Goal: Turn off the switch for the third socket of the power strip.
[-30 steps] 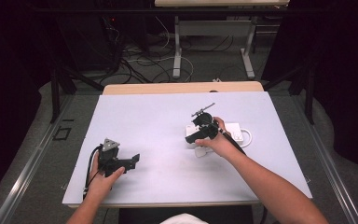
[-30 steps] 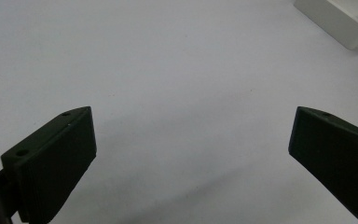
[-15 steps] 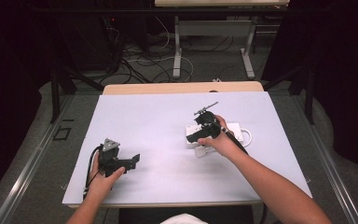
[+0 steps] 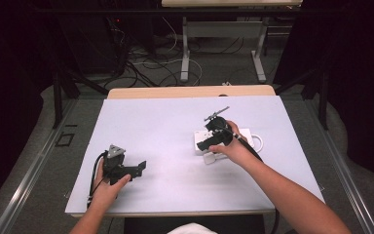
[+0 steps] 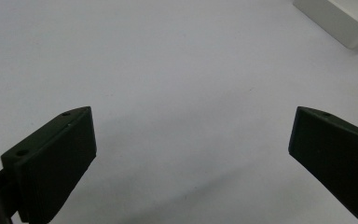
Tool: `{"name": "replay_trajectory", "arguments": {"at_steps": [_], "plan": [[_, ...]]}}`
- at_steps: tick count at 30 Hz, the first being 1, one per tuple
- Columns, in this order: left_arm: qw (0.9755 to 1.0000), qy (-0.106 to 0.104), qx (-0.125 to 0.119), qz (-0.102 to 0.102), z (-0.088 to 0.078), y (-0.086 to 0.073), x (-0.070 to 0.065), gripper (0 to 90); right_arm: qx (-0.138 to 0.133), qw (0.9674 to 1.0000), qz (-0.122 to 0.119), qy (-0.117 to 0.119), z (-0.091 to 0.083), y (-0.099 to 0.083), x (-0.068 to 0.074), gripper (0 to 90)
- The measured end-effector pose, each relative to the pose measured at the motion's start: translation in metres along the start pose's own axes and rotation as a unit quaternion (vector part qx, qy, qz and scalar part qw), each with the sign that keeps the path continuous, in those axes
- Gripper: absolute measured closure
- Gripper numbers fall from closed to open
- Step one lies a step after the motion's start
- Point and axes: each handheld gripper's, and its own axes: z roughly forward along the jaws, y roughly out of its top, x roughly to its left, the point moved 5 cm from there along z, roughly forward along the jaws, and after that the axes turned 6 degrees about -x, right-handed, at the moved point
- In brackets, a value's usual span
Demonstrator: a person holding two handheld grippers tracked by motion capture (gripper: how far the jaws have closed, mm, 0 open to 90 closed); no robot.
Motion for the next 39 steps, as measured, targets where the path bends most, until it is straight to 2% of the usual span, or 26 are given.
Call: {"name": "replay_trajectory", "arguments": {"at_steps": [2, 3, 10, 11, 13, 16, 25, 32, 39], "plan": [[1.0000, 0.000, 0.000, 0.000, 0.000, 0.000, 0.000, 0.8, 0.008, 1.0000, -0.001, -0.003, -0.003, -0.001, 0.000, 0.0], [1.0000, -0.003, 0.005, 0.001, -0.001, 0.000, 0.000, 0.8, 0.005, 1.0000, -0.001, -0.002, -0.003, -0.001, 0.000, 0.0], [1.0000, 0.000, 0.000, 0.000, 0.000, 0.000, 0.000, 0.8, 0.001, 1.0000, -0.006, -0.001, -0.012, -0.002, 0.000, 0.0], [1.0000, 0.001, 0.000, 0.000, 0.000, 0.000, 0.000, 0.8, -0.008, 1.0000, -0.006, -0.002, -0.012, -0.002, -0.001, 0.0], [1.0000, 0.001, 0.000, 0.000, 0.000, 0.000, 0.000, 0.8, 0.000, 1.0000, -0.003, -0.004, -0.015, -0.003, -0.002, 0.0], [1.0000, -0.002, 0.004, 0.001, -0.001, 0.000, 0.000, 0.8, -0.005, 1.0000, -0.007, -0.005, -0.019, -0.003, -0.004, 0.0], [1.0000, 0.000, -0.002, 0.001, 0.000, 0.000, 0.000, 0.8, -0.013, 0.9998, 0.000, -0.015, -0.030, -0.008, -0.012, 0.0], [1.0000, 0.000, -0.006, 0.002, -0.001, 0.001, 0.000, 0.5, -0.025, 0.9995, -0.004, -0.020, -0.040, -0.011, -0.017, 0.0], [1.0000, -0.002, -0.006, 0.003, -0.001, 0.001, -0.001, 0.5, -0.033, 0.9992, 0.006, -0.021, -0.045, -0.018, -0.020, 0.0]]}}
